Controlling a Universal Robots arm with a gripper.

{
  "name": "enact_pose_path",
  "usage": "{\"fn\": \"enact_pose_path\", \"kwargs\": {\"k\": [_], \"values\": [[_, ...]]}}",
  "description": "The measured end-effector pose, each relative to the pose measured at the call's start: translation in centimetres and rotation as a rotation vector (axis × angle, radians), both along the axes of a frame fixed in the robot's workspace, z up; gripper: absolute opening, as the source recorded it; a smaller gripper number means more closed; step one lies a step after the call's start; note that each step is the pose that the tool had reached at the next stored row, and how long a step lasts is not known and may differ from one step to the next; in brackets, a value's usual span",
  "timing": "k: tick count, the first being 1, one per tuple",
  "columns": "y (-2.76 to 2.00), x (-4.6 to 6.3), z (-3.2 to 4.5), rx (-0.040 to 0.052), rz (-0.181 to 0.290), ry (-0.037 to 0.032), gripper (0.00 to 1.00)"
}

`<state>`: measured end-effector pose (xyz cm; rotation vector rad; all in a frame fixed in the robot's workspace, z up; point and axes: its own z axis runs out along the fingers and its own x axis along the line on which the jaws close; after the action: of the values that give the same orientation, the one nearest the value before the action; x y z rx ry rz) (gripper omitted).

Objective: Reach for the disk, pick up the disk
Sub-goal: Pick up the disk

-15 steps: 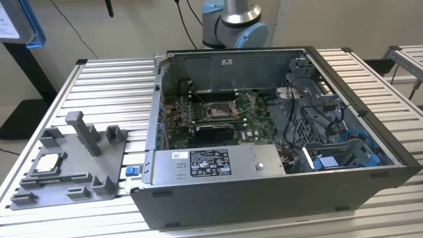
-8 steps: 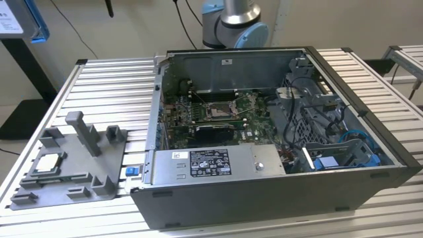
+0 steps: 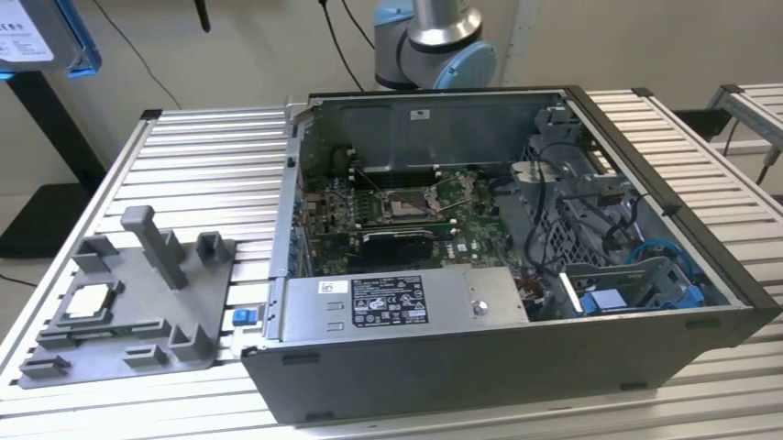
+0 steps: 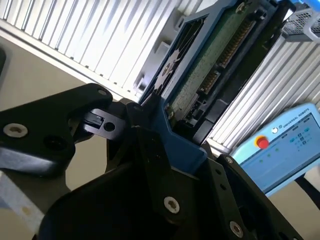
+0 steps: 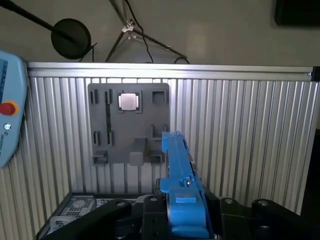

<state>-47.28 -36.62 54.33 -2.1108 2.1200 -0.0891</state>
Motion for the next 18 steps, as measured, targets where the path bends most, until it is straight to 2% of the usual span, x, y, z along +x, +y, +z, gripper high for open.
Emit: {"fn": "enact_pose_path", "kwargs": {"k": [4, 14, 18], "values": [[0.0, 0.7, -0.68, 0.0008, 0.0, 0.0002, 0.0], [0.0, 5.0, -2.15, 0.0008, 0.0, 0.0002, 0.0], [-0.01, 6.7, -2.41, 0.0008, 0.0, 0.0002, 0.0]]}}
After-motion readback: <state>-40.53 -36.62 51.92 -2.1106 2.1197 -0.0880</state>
